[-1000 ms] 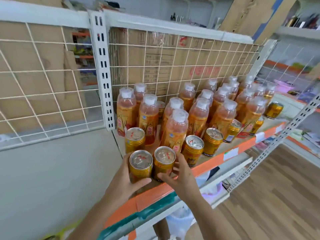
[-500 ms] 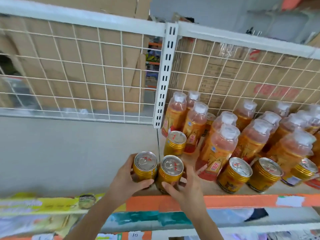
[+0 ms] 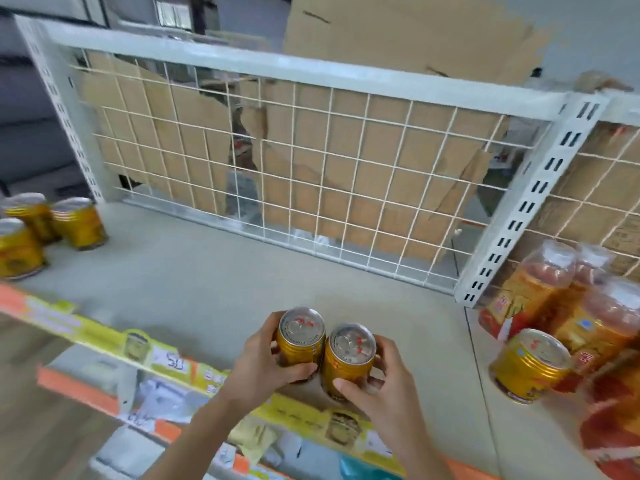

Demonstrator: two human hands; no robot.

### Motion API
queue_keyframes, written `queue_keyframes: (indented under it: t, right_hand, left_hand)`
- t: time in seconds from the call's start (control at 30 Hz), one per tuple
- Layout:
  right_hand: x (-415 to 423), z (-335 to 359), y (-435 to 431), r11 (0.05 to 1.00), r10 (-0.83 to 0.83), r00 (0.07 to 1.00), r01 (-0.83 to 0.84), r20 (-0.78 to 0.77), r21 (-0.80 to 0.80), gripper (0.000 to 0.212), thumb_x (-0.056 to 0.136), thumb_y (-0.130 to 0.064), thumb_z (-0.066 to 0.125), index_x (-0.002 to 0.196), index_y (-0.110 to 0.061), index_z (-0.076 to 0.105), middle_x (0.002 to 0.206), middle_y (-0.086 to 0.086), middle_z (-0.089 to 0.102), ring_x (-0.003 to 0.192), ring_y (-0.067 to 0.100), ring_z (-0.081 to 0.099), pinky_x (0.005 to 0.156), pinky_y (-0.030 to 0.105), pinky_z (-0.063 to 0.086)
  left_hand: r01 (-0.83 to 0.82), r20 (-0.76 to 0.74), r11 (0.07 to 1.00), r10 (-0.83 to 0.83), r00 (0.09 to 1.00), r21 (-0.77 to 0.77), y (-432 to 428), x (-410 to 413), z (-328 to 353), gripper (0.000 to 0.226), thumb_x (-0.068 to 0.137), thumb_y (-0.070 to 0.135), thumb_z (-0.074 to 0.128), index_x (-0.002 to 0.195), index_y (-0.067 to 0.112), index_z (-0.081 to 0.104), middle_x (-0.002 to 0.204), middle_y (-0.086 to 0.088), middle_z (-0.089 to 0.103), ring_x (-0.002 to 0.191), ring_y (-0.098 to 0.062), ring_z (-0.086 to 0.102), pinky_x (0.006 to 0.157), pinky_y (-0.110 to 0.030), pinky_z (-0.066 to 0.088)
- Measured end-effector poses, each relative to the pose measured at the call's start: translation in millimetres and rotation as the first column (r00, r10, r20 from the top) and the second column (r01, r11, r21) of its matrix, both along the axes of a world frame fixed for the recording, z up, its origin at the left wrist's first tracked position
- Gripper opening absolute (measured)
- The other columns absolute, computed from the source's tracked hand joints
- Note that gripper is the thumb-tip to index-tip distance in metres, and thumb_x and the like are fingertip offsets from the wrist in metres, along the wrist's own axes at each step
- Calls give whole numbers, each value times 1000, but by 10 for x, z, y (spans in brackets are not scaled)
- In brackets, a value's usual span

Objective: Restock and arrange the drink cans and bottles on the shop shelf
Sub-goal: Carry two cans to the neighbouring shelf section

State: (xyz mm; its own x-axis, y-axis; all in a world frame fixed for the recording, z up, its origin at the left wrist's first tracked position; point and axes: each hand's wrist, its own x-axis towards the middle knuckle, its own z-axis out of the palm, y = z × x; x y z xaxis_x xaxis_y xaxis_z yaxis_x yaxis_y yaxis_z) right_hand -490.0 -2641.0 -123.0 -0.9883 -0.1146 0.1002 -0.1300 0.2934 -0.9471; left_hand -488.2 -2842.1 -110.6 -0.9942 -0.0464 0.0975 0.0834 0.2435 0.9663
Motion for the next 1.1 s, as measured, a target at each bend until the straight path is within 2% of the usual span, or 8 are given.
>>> queue_keyframes:
  t: [0.2, 0.3, 0.47, 0.57, 0.7, 0.87, 0.93, 1.1]
  right_hand:
    - [-325, 4, -1148, 996, 77, 997, -75, 26, -57, 71, 42, -40, 79, 107, -27, 52, 99, -24, 63, 91, -2, 62, 72, 21, 52]
    - [-483, 15, -1721, 992, 117, 993, -116, 29, -42, 69, 45, -38, 79, 108, -31, 51, 100, -13, 65, 94, -4, 60, 77, 24, 54]
    - [-786, 29, -2531, 985, 174, 984, -173, 33, -21, 69, 49, -31, 81, 111, -34, 50, 106, -13, 63, 93, -8, 58, 75, 17, 50]
    - [-979, 36, -2925, 972, 235, 972, -235, 25, 1, 68, 56, -21, 86, 110, -39, 48, 107, -17, 62, 94, -11, 57, 75, 12, 47]
    - [-1211, 40, -3362, 951, 306, 952, -307, 19, 41, 65, 62, -12, 85, 108, -37, 47, 104, -20, 61, 92, -13, 58, 75, 7, 43]
    - [-1446, 34, -3864, 911, 403, 915, -403, 17, 90, 68, 61, -23, 87, 116, -30, 47, 114, -9, 62, 108, 11, 59, 93, 25, 46]
    - [-1484, 44, -4063, 893, 440, 898, -440, 18, 94, 67, 63, -20, 86, 117, -30, 47, 115, -8, 62, 109, 11, 58, 92, 20, 46]
    - [-1543, 85, -4435, 856, 508, 860, -511, 53, 77, 68, 71, -8, 80, 126, -21, 42, 112, -16, 56, 96, -5, 58, 80, 6, 43]
  left_hand:
    - [-85, 17, 995, 86, 996, -55, -1153, -178, 28, 69, 46, 20, 86, 108, 20, 56, 98, -4, 68, 88, -7, 64, 76, -15, 49]
    - [-116, 7, 989, 117, 993, -88, -1718, -276, 29, 66, 55, 2, 87, 108, 20, 54, 97, 0, 67, 83, 1, 63, 68, -8, 45]
    - [-170, -61, 977, 164, 985, -130, -2477, -401, 29, 71, 59, -1, 84, 114, 26, 49, 103, 5, 65, 89, 6, 60, 70, -5, 43]
    - [-230, -127, 954, 208, 970, -194, -2836, -425, 17, 81, 58, 18, 83, 122, 39, 39, 116, 14, 57, 102, 10, 54, 79, -3, 40]
    - [-304, -232, 855, 223, 947, -420, -3201, -384, 58, 66, 58, 43, 67, 116, 49, 36, 115, 22, 44, 100, 8, 48, 80, -2, 36]
    - [-409, -375, 727, 222, 900, -552, -3607, -328, 27, 57, 63, 46, 58, 117, 31, 45, 118, 8, 46, 104, -10, 51, 84, -28, 49]
    - [-468, -404, 673, 265, 876, -573, -3721, -285, 9, 57, 65, 45, 56, 117, 27, 45, 119, 1, 46, 103, -19, 51, 87, -34, 48]
    - [-569, -486, 473, 297, 822, -673, -3862, -209, 41, 49, 70, 41, 53, 109, 12, 60, 121, -8, 51, 105, -25, 47, 90, -28, 35]
